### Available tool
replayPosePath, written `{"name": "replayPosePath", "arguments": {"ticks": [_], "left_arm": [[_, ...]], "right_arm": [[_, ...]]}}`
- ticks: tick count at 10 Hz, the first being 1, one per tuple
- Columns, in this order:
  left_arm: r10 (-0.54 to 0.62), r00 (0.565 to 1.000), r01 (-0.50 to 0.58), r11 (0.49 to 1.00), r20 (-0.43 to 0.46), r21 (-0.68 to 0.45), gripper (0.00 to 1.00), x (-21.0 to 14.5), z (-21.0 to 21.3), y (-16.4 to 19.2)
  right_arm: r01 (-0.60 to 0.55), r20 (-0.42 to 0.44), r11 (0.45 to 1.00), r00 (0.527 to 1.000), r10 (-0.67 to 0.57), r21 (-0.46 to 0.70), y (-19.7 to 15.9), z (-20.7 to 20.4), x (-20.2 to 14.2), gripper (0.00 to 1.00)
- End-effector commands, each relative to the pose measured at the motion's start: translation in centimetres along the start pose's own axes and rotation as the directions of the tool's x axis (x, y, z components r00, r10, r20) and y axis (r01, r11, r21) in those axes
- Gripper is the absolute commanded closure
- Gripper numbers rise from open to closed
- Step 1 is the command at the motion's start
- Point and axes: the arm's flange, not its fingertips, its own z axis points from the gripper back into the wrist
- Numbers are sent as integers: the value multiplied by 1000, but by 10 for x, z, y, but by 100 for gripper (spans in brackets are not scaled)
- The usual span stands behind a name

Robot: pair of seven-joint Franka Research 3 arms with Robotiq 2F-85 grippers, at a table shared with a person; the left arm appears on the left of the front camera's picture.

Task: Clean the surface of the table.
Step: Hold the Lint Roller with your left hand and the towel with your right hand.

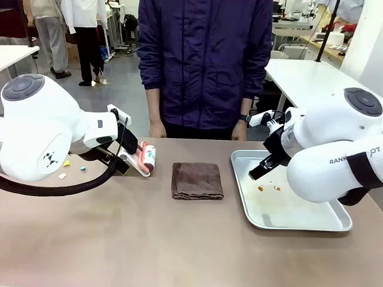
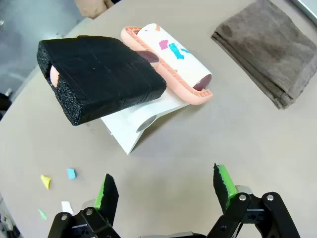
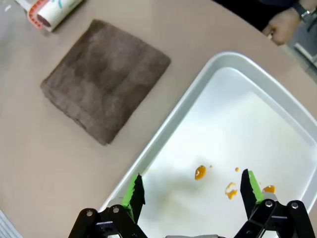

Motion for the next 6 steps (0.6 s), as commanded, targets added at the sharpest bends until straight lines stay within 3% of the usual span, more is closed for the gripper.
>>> {"name": "replayPosePath", "arguments": {"ticks": [1, 6], "left_arm": [[0, 1000, 0, 1000, 0, 0, 0, 0, 0, 0], [0, 1000, 0, 1000, 0, 0, 0, 0, 0, 0]], "right_arm": [[0, 1, 1000, 1000, 0, 0, 0, 1, 0, 0], [0, 1, 1000, 1000, 0, 0, 0, 1, 0, 0]]}}
